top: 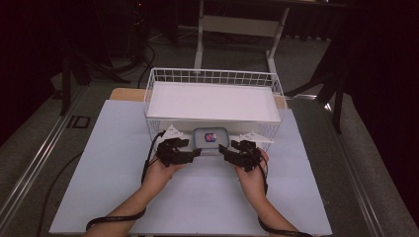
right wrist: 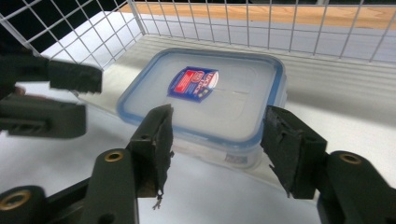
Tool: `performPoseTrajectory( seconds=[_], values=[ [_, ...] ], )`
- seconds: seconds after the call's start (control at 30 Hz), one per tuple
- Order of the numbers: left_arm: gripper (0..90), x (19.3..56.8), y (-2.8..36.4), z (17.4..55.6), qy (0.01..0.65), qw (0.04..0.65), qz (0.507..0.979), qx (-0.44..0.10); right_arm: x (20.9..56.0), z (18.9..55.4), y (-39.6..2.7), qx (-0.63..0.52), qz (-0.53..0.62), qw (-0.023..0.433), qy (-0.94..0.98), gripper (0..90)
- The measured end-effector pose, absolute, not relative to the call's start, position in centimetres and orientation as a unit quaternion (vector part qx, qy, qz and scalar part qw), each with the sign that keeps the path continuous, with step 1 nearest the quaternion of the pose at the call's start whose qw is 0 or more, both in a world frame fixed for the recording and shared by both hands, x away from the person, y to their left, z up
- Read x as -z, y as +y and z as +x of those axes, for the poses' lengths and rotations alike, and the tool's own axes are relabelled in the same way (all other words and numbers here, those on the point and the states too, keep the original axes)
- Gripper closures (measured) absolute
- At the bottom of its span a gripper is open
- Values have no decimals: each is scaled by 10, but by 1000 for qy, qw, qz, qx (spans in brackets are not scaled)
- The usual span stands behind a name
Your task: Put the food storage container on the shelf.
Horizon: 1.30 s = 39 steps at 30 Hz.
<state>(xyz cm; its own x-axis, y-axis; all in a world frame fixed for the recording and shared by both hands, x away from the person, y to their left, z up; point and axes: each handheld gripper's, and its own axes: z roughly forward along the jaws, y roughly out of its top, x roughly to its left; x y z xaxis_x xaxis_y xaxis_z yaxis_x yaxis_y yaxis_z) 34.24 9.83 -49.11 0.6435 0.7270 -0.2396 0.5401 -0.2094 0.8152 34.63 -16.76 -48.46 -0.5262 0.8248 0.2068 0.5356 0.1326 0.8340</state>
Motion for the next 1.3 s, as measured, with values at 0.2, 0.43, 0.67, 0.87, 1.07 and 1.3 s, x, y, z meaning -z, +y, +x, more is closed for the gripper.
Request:
performPoseTrajectory(
  seconds=[0.2,0.43,0.67,0.87,1.07,1.3],
  values=[
    [350,491,105,318,397,473,781,-92,486,335,-165,-452,449,144,757,773],
    [301,498,110,302,392,488,778,-62,493,331,-156,-439,440,151,769,899],
    [150,508,118,296,366,517,770,-74,505,333,-145,-423,432,146,783,900],
    [13,509,121,293,369,512,767,-116,512,340,-137,-419,436,143,784,900],
    [13,507,121,290,375,510,760,-145,516,349,-131,-417,441,143,782,899],
    [13,508,126,291,378,518,753,-146,518,358,-126,-416,447,149,778,899]
  ],
)
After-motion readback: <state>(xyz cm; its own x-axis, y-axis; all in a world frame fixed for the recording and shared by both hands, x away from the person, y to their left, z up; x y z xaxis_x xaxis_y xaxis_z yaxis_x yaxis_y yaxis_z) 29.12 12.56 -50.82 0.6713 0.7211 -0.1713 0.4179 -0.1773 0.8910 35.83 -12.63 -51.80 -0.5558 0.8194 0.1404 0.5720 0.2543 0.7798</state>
